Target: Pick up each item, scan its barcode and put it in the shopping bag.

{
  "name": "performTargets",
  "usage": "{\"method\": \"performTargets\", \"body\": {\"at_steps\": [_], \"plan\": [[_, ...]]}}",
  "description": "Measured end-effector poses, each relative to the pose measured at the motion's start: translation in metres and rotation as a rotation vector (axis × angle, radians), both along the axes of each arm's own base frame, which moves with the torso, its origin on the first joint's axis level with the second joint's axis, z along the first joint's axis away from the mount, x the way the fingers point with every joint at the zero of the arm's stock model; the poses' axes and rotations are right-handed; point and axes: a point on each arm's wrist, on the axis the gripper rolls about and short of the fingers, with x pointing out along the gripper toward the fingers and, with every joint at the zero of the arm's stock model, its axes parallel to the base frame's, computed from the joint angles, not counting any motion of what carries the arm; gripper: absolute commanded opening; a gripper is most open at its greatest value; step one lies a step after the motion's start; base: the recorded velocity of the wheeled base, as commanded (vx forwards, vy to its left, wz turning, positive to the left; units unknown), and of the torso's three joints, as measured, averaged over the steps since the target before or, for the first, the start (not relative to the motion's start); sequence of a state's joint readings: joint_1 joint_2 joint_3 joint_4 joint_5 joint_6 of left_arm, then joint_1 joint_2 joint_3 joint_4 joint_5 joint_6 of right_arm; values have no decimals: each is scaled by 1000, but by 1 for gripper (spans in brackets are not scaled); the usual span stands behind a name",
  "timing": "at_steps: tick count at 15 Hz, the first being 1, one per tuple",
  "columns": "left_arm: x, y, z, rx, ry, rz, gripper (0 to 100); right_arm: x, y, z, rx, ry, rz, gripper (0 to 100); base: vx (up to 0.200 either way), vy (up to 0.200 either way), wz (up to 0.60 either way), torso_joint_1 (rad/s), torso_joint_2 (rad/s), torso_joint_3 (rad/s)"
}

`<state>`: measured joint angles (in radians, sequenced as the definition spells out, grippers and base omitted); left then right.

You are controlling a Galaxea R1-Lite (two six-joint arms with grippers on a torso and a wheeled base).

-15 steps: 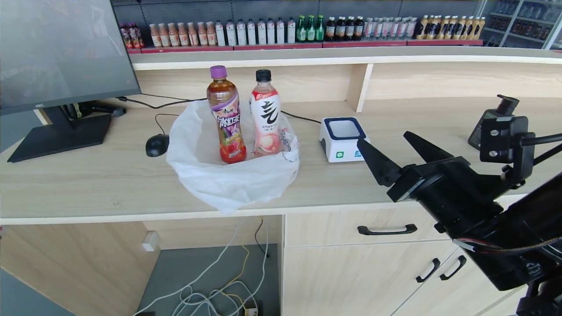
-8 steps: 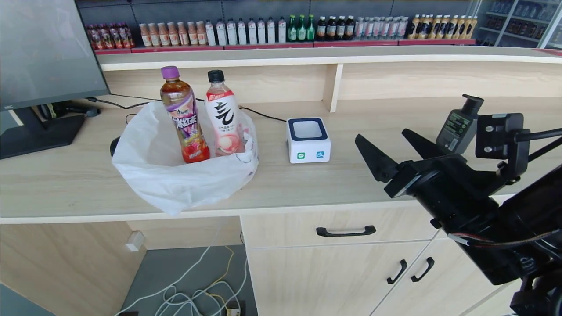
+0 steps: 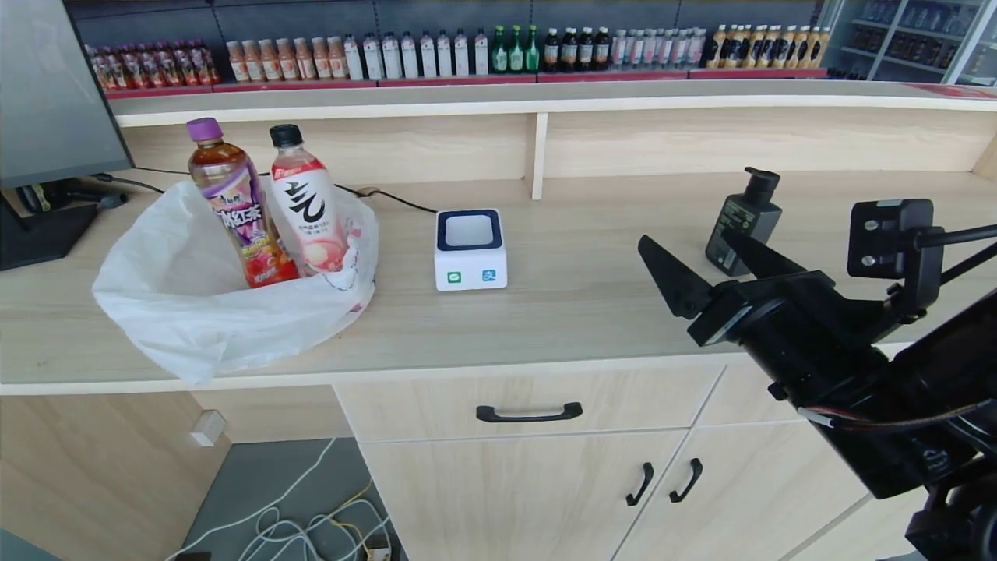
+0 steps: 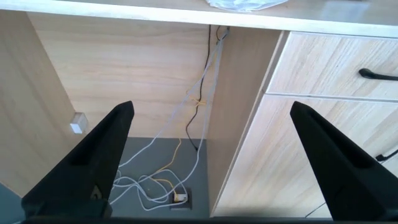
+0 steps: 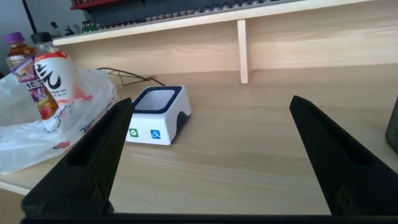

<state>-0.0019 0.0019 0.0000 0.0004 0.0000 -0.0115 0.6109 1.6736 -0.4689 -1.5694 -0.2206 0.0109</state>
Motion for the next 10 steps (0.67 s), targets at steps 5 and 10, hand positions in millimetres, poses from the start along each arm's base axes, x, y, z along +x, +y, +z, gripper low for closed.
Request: {"method": "performTargets", "body": {"at_steps": [5, 10], "plan": [[0, 0, 0, 0, 0, 0, 100, 1, -2, -1, -2, 4, -10, 100, 0, -200, 0, 3, 5, 3], [0, 0, 0, 0, 0, 1, 100, 2, -4, -1, -1, 3, -18, 100, 0, -200, 0, 0, 1, 1]]}}
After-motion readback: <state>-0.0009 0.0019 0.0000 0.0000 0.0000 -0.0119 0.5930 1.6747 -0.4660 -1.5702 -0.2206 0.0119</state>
